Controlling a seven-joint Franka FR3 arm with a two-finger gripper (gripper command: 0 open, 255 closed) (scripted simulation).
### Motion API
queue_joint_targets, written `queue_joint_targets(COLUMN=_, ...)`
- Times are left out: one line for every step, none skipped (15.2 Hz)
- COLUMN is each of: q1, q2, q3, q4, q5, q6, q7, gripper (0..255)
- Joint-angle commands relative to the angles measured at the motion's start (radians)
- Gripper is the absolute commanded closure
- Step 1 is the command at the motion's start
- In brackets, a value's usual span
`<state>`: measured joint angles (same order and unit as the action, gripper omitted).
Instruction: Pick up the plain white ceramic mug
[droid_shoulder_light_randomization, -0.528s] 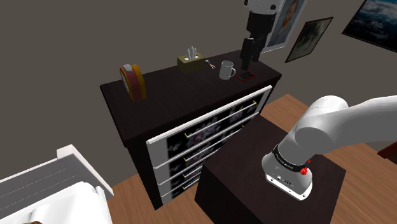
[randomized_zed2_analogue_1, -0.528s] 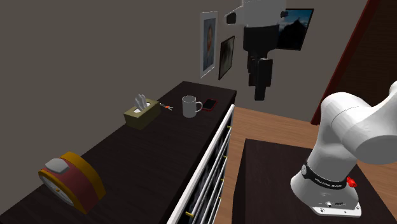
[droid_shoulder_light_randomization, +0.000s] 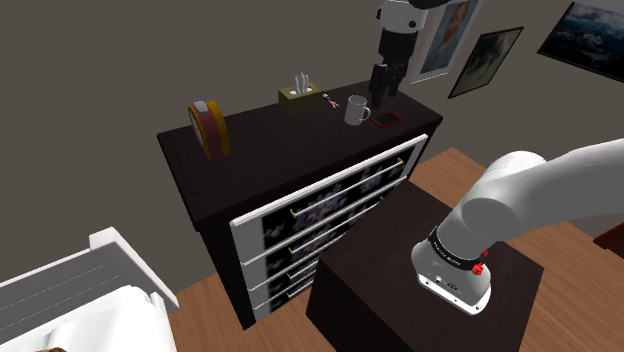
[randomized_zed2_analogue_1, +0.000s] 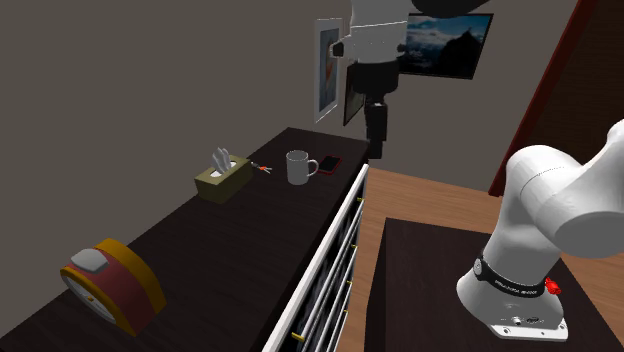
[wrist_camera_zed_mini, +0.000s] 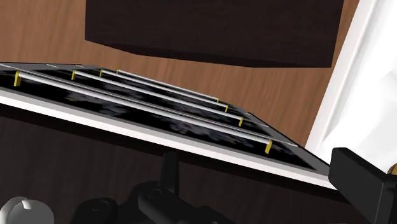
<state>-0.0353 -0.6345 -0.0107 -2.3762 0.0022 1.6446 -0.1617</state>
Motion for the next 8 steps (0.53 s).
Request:
queue_joint_targets(q1=-0.016, q2=0.053, q3=-0.027, q4=0.006, q5=-0.019, q6=0.052, q7=-0.027, gripper=0)
queue_joint_targets(q1=-0.023, q2=0.080, q3=-0.039, q4=0.010, q5=-0.026, q6=0.075, q7=-0.038, gripper=0)
queue_joint_targets(q1=-0.029, q2=0.107, q3=-0.051, q4=0.016, q5=-0.033, q6=0.098, q7=-0.050, gripper=0)
queue_joint_targets(q1=-0.036, q2=0.135, q3=-0.063, q4=0.023, q5=-0.039, q6=0.121, q7=-0.062, gripper=0)
queue_joint_targets(q1=-0.042, q2=0.163, q3=-0.075, q4=0.032, q5=-0.045, q6=0.143, q7=-0.073, gripper=0)
queue_joint_targets(q1=-0.048, q2=0.192, q3=-0.087, q4=0.041, q5=-0.049, q6=0.165, q7=-0.085, gripper=0)
queue_joint_targets(q1=-0.054, q2=0.222, q3=-0.099, q4=0.052, q5=-0.053, q6=0.186, q7=-0.097, gripper=0)
queue_joint_targets(q1=-0.060, q2=0.252, q3=-0.110, q4=0.064, q5=-0.056, q6=0.207, q7=-0.108, gripper=0)
